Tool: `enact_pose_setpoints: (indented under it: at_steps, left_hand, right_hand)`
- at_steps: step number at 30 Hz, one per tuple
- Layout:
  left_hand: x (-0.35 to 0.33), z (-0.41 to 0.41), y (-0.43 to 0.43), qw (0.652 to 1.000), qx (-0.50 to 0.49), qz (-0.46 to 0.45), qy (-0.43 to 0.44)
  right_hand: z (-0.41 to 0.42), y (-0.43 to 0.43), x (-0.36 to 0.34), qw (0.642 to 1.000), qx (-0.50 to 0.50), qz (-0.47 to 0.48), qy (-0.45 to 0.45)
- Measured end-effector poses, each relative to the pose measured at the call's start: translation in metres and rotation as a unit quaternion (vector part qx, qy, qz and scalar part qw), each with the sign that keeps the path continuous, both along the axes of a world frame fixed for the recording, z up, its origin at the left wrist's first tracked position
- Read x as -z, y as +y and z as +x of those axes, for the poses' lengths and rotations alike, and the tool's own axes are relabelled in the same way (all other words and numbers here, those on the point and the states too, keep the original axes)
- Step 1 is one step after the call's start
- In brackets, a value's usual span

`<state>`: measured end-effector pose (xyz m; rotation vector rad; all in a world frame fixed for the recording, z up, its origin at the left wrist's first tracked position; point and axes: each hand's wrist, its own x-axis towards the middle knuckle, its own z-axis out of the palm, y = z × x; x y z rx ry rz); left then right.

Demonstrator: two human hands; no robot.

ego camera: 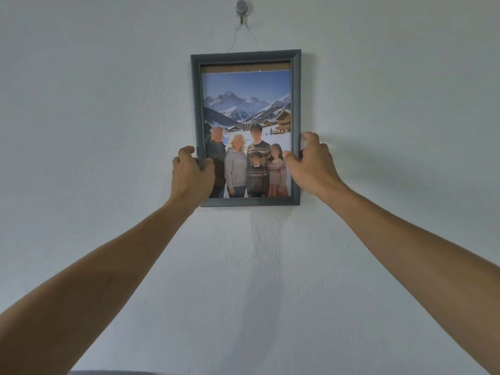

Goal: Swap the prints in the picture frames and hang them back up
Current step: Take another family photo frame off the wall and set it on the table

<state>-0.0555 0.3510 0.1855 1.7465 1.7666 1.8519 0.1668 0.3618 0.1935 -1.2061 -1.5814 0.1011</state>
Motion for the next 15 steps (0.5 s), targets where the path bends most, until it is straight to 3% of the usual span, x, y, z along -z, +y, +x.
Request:
enact_pose_setpoints:
  at_steps: [4,15]
  left_hand:
    - [-0.006,-0.004,0.001,0.999,-0.02,-0.021,0.03]
    - [-0.049,-0.012,-0.015,0.998,-0.019,0.034,0.046]
  right_hand:
    - [0.002,0.004,-0.001,1.0,0.02,-0.001,0.014]
    - [0.004,0.003,-0.034,0.997,-0.003,0.039,0.059]
